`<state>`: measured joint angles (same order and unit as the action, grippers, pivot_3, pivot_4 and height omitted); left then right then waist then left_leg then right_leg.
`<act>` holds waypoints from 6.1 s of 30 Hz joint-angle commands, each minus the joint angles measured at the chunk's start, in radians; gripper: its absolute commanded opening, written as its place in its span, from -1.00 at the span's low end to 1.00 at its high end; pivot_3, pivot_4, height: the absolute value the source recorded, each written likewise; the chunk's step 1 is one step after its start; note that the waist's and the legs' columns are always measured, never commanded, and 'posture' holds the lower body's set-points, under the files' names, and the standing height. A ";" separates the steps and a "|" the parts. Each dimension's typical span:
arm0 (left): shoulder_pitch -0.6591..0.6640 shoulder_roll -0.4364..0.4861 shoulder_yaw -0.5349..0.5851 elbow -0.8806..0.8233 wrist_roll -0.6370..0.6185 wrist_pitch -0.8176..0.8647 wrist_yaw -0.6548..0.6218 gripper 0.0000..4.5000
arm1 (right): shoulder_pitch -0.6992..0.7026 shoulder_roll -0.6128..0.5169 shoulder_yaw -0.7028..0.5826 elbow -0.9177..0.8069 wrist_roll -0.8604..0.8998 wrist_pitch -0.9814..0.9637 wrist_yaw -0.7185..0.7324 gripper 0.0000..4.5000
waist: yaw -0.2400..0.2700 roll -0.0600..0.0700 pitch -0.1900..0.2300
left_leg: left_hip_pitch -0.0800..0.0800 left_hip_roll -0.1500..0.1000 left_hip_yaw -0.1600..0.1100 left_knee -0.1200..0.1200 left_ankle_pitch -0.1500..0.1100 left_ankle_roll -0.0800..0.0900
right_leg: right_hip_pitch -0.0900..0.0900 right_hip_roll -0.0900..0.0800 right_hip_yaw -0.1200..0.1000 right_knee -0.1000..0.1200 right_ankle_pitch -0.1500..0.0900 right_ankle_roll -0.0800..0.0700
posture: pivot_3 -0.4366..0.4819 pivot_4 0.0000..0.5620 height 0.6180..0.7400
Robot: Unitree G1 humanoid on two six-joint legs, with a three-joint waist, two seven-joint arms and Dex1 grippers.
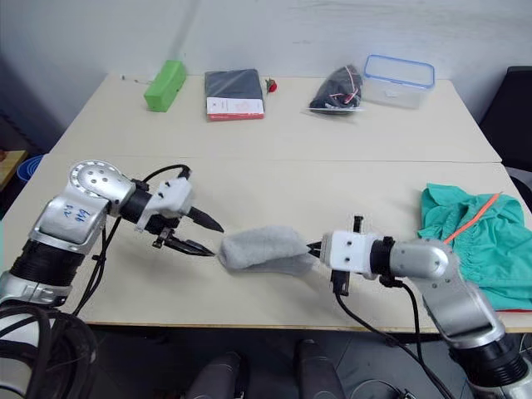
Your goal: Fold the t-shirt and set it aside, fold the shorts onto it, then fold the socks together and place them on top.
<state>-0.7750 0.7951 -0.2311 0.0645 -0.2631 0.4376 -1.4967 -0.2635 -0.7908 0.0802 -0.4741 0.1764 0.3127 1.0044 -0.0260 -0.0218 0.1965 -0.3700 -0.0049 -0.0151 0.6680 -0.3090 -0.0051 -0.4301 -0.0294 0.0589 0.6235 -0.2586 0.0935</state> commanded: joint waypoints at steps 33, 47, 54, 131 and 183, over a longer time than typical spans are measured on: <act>0.033 -0.125 -0.161 -0.036 0.169 0.058 0.219 0.30 | -0.153 0.034 0.051 0.152 0.036 -0.002 -0.023 -1.00 | -0.005 0.000 0.000 | 0.002 0.002 0.000 -0.001 0.000 0.000 | -0.002 0.002 0.002 0.003 -0.001 -0.002 | -0.05 -0.47 1.00; 0.077 -0.069 -0.198 0.017 0.300 -0.064 0.236 -0.52 | -0.208 0.108 0.315 0.411 -0.320 -0.273 -0.102 -1.00 | -0.001 -0.001 0.000 | 0.001 -0.001 0.001 0.000 0.000 -0.001 | -0.002 -0.001 0.001 0.001 -0.001 -0.001 | -0.05 -0.47 1.00; 0.100 -0.047 -0.187 0.025 0.298 -0.074 0.235 -0.52 | -0.214 0.070 0.248 0.491 -0.380 -0.380 -0.158 -1.00 | -0.003 -0.001 -0.001 | 0.004 -0.001 0.002 0.000 0.000 -0.001 | 0.000 0.000 0.001 0.002 -0.001 -0.001 | -0.05 -0.47 1.00; 0.388 -0.012 0.014 -0.189 0.186 0.097 0.427 -0.99 | -0.184 0.173 0.287 0.432 -0.243 -0.182 -0.034 -1.00 | -0.028 -0.005 -0.006 | 0.014 0.001 0.001 -0.008 0.000 -0.001 | 0.005 -0.006 0.000 0.003 -0.004 -0.006 | -0.05 -0.47 1.00; 0.191 -0.409 0.583 -0.270 -0.463 1.172 0.932 -1.00 | -0.231 0.267 0.363 0.533 -0.346 -0.261 -0.071 -1.00 | -0.004 -0.006 -0.006 | 0.027 0.000 -0.004 -0.015 -0.001 -0.010 | 0.020 -0.008 -0.003 -0.005 -0.007 -0.007 | -0.05 -0.47 1.00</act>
<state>-0.5521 0.3885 0.3364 -0.1637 -0.6876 1.6042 -0.5600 -0.5211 -0.5023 0.4393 0.0475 -0.1411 0.0377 0.9291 -0.0301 -0.0283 0.1906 -0.3428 -0.0048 -0.0193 0.6525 -0.3104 -0.0155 -0.4098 -0.0379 0.0563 0.6186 -0.2652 0.0863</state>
